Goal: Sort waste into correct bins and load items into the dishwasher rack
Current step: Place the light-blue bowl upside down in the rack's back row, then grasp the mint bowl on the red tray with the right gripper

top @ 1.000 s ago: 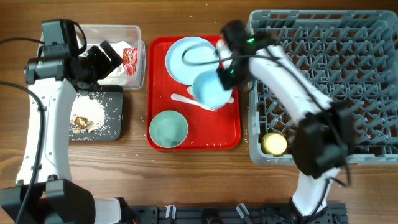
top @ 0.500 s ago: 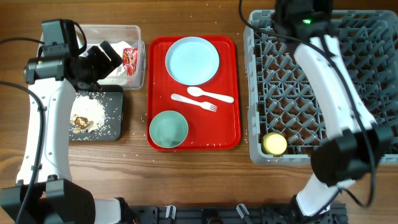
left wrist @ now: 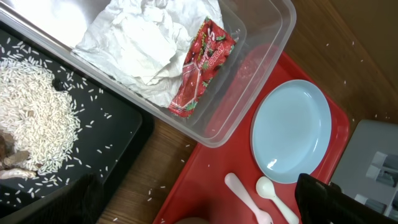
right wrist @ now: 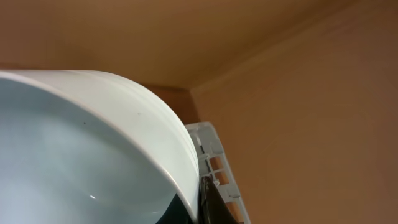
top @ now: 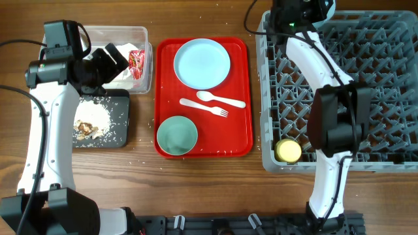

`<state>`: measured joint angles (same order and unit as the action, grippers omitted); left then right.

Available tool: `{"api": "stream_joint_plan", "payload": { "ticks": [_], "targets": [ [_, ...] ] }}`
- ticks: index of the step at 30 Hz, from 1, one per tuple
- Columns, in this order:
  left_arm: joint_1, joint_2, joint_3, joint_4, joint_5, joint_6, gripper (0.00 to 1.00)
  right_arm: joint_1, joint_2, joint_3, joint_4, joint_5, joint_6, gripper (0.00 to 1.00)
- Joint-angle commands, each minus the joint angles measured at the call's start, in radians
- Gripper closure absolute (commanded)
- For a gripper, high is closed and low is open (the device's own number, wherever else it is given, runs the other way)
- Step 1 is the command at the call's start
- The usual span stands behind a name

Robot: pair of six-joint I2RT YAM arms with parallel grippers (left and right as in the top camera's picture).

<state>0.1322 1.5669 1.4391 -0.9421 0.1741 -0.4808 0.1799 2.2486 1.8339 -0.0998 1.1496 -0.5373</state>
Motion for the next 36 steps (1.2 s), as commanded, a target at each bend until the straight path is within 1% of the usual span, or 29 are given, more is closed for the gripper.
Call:
{"api": "stream_joint_plan", "payload": {
  "ticks": [1,7,9,10,11,12,16,17,18,19,20,21,22,24,31,34,36],
  "targets": [
    [0.004,-0.013,-0.001,0.003,0.008,0.002,0.00,-0.014,0.037,0.006,0.003,0.025,-0.023,0.96],
    [0.004,-0.013,-0.001,0.003,0.008,0.002,0.00,0.004,0.048,0.005,-0.115,-0.002,-0.009,0.96],
    [0.004,-0.013,-0.001,0.003,0.008,0.002,0.00,0.037,0.048,0.005,-0.164,-0.002,-0.010,0.93],
    [0.004,-0.013,-0.001,0.003,0.008,0.002,0.00,0.050,0.048,0.005,-0.173,-0.002,-0.010,0.84],
    [0.004,-0.013,-0.001,0.003,0.008,0.002,0.00,0.058,0.048,0.005,-0.179,-0.002,-0.010,0.78],
    [0.004,-0.013,-0.001,0.003,0.008,0.002,0.00,0.067,0.048,0.005,-0.188,-0.002,-0.010,0.75],
    [0.004,-0.013,-0.001,0.003,0.008,0.002,0.00,0.095,0.048,0.005,-0.223,-0.002,-0.010,0.57],
    [0.004,-0.013,-0.001,0.003,0.008,0.002,0.00,0.100,0.048,0.005,-0.228,-0.002,-0.010,0.48],
    [0.004,-0.013,-0.001,0.003,0.008,0.002,0.00,0.108,0.048,0.005,-0.230,-0.002,-0.010,0.33],
    [0.004,-0.013,-0.001,0.003,0.008,0.002,0.00,0.117,0.048,0.005,-0.230,-0.002,-0.012,0.26],
    [0.004,-0.013,-0.001,0.003,0.008,0.002,0.00,0.125,0.048,0.005,-0.230,-0.001,-0.014,0.14],
    [0.004,-0.013,-0.001,0.003,0.008,0.002,0.00,0.132,0.048,0.005,-0.230,-0.001,-0.015,0.05],
    [0.004,-0.013,-0.001,0.003,0.008,0.002,0.00,0.140,0.047,0.005,-0.230,-0.002,-0.024,0.01],
    [0.004,-0.013,-0.001,0.003,0.008,0.002,0.00,0.158,0.044,0.005,-0.225,-0.002,-0.050,0.00],
    [0.004,-0.013,-0.001,0.003,0.008,0.002,0.00,0.237,-0.012,0.005,-0.220,-0.101,-0.046,0.00],
    [0.004,-0.013,-0.001,0.003,0.008,0.002,0.00,0.269,-0.048,0.005,-0.254,-0.145,0.030,0.00],
    [0.004,-0.013,-0.001,0.003,0.008,0.002,0.00,0.298,-0.084,0.005,-0.364,-0.262,0.129,0.00]
  ]
}}
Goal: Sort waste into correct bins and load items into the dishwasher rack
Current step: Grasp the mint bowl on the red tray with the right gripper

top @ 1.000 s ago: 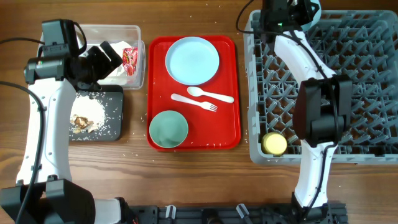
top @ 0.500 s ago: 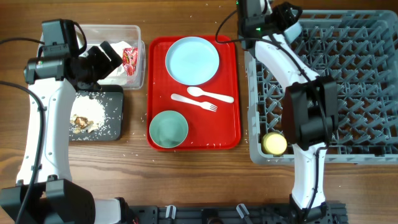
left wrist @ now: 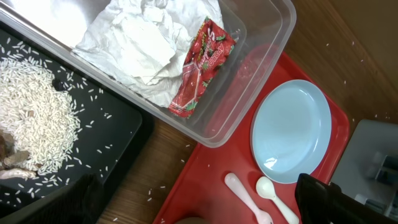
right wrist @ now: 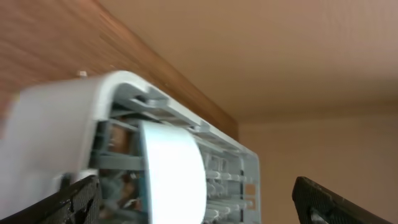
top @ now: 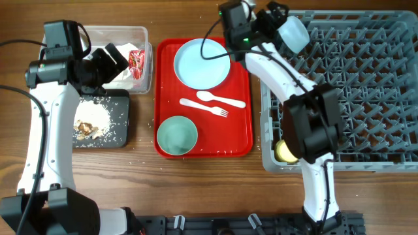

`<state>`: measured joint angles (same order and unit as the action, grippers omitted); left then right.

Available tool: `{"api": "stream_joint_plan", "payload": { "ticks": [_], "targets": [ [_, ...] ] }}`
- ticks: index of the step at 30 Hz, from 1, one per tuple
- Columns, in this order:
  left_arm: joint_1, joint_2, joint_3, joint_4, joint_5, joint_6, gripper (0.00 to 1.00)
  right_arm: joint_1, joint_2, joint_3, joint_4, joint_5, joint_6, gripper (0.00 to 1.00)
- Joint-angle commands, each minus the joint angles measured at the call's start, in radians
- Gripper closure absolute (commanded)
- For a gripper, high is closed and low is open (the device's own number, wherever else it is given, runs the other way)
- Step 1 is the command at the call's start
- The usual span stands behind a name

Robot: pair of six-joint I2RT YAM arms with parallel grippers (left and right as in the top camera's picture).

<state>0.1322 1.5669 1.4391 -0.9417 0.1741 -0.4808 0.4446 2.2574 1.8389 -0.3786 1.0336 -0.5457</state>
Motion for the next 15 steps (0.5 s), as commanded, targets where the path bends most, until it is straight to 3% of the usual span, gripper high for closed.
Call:
{"api": "stream_joint_plan", "payload": {
  "ticks": [1,4,10,15],
  "targets": [
    [0.004,-0.013,-0.001,0.002,0.008,0.002,0.00,0.046,-0.108,0.000,-0.143,-0.210,0.195,0.00],
    [0.004,-0.013,-0.001,0.002,0.008,0.002,0.00,0.089,-0.159,0.000,-0.346,-0.491,0.444,0.00],
    [0.004,-0.013,-0.001,0.002,0.008,0.002,0.00,0.148,-0.169,-0.024,-0.574,-1.291,0.663,0.03],
    [0.004,-0.013,-0.001,0.002,0.008,0.002,0.00,0.185,-0.169,-0.158,-0.576,-1.397,0.811,0.16]
  ]
}}
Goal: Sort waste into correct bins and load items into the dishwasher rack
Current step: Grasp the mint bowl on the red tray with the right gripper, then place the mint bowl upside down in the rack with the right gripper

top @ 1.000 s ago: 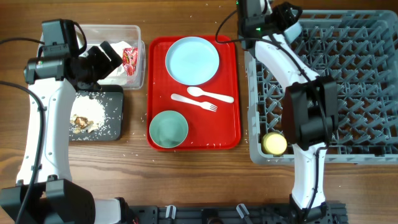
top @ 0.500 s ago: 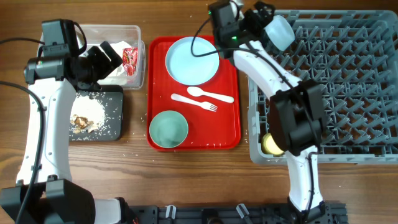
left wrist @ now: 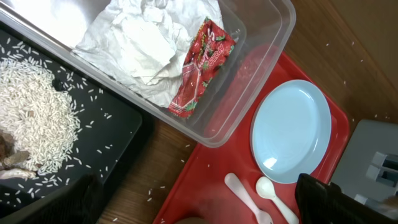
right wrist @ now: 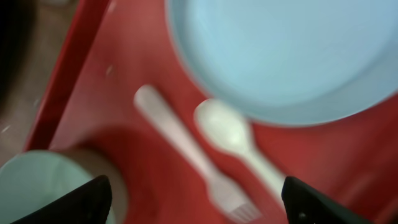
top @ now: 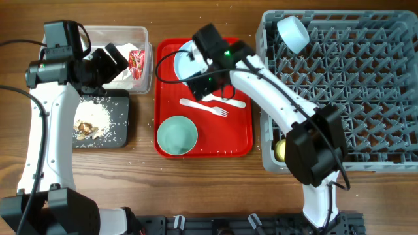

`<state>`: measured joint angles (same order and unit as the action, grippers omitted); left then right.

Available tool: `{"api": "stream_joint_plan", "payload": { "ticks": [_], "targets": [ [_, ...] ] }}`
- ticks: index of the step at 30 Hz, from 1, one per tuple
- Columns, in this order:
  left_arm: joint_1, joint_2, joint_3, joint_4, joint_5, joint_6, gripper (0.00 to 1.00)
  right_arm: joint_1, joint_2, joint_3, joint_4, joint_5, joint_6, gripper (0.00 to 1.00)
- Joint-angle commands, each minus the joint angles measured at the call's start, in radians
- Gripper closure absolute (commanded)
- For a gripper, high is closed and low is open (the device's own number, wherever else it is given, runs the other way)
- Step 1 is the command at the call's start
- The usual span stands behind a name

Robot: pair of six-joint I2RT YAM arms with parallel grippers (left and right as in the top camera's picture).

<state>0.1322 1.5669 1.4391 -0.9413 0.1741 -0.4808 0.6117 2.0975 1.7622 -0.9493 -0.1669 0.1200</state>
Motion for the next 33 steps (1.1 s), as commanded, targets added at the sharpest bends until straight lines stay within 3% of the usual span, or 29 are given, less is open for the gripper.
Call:
{"api": "stream_joint_plan", "payload": {
  "ticks": [1,6,9,12,16,17,22,26,30,33],
  "targets": [
    [0.004,-0.013,-0.001,0.002,0.008,0.002,0.00,0.028,-0.009,-0.115,-0.003,-0.208,0.163,0.20],
    [0.004,-0.013,-0.001,0.002,0.008,0.002,0.00,0.063,-0.009,-0.212,0.037,-0.250,0.224,0.34],
    [0.004,-0.013,-0.001,0.002,0.008,0.002,0.00,0.064,-0.009,-0.212,0.040,-0.249,0.223,0.36],
    [0.004,-0.013,-0.001,0.002,0.008,0.002,0.00,0.068,-0.006,-0.212,0.040,-0.249,0.229,0.61],
    [0.004,-0.013,-0.001,0.002,0.008,0.002,0.00,0.091,0.010,-0.213,0.036,-0.207,0.266,0.84],
    [0.004,-0.013,-0.001,0.002,0.008,0.002,0.00,0.090,0.010,-0.212,0.035,-0.203,0.266,0.96],
    [0.004,-0.013,-0.001,0.002,0.008,0.002,0.00,0.059,-0.012,-0.172,0.027,-0.177,0.273,0.96],
    [0.004,-0.013,-0.001,0.002,0.008,0.002,0.00,-0.005,-0.120,-0.109,-0.051,0.025,0.276,0.96],
    [0.004,-0.013,-0.001,0.002,0.008,0.002,0.00,-0.127,-0.346,-0.096,-0.098,0.341,0.325,0.96],
    [0.004,-0.013,-0.001,0.002,0.008,0.002,0.00,-0.241,-0.529,-0.096,-0.111,0.682,0.335,0.96]
  ]
}}
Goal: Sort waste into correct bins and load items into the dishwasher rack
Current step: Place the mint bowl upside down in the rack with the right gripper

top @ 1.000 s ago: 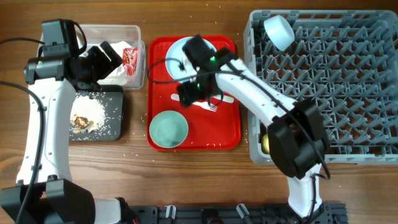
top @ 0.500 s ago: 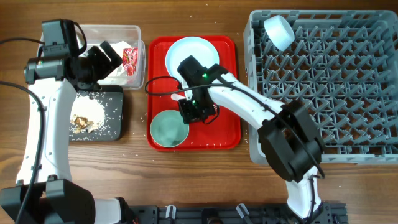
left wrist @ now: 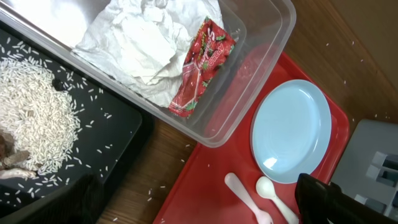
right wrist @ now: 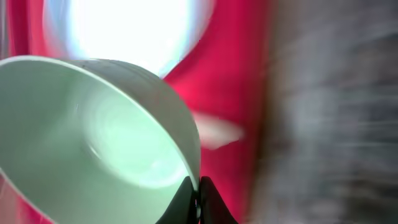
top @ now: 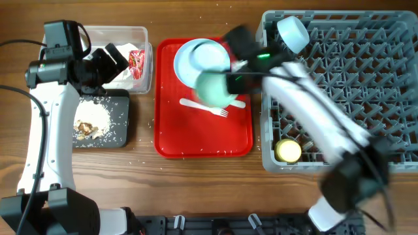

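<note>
My right gripper [top: 230, 83] is shut on the rim of the pale green bowl [top: 214, 88], which it holds above the red tray [top: 171, 147], blurred by motion. In the right wrist view the bowl [right wrist: 93, 143] fills the left side, its rim pinched between my fingertips [right wrist: 205, 196]. On the tray lie a light blue plate [top: 192, 55] and a white fork and spoon [top: 204, 106]. The grey dishwasher rack [top: 366, 98] holds a white cup [top: 292, 32]. My left gripper [top: 108, 60] hangs open over the clear bin [left wrist: 261, 93], with nothing between its fingers.
The clear bin holds crumpled white paper [left wrist: 140, 46] and a red wrapper [left wrist: 202, 65]. Beside it a black tray [top: 114, 134] carries rice and food scraps [top: 88, 127]. A yellow round thing [top: 288, 151] sits in the rack's near left corner. Rice grains dot the wooden table.
The green bowl stood at the tray's near left and my right gripper was open near the cutlery. Now that gripper is shut on the bowl's rim, holding it nearer the rack. The left arm is unchanged.
My right gripper first held the white cup at the rack's far left corner. Then the cup lay in the rack and the gripper was open beside it. Later it was open over the tray, and now it holds the green bowl. The left gripper stayed over the bin.
</note>
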`<state>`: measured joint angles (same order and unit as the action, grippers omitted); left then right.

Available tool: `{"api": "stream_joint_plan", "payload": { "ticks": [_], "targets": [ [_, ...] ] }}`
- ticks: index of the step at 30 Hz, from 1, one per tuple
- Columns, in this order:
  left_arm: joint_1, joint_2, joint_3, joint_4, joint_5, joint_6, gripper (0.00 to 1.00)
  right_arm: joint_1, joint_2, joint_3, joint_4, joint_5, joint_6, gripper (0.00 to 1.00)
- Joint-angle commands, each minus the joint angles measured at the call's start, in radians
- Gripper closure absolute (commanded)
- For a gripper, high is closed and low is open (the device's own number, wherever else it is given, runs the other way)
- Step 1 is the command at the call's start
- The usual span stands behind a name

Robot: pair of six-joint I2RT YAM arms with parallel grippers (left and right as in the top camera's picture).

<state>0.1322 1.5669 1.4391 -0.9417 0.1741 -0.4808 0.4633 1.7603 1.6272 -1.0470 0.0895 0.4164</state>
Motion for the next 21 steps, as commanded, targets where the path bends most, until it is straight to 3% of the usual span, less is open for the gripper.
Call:
{"api": "stream_joint_plan", "payload": {
  "ticks": [1,5,8,13,21],
  "targets": [
    [0.004,-0.013,-0.001,0.002,0.008,0.002,0.00,-0.120,-0.230,0.039,-0.017,0.508,0.039,0.96],
    [0.004,-0.013,-0.001,0.002,0.008,0.002,0.00,-0.210,-0.317,0.037,-0.032,0.801,0.035,0.96],
    [0.004,-0.013,-0.001,0.002,0.008,0.002,0.00,-0.247,-0.283,0.022,-0.014,0.957,-0.115,0.96],
    [0.004,-0.013,-0.001,0.003,0.008,0.002,0.00,-0.248,-0.125,0.010,0.039,1.072,-0.334,0.96],
    [0.004,-0.013,-0.001,0.002,0.008,0.002,0.00,-0.233,0.131,0.010,0.039,1.096,-0.414,0.96]
  ]
}}
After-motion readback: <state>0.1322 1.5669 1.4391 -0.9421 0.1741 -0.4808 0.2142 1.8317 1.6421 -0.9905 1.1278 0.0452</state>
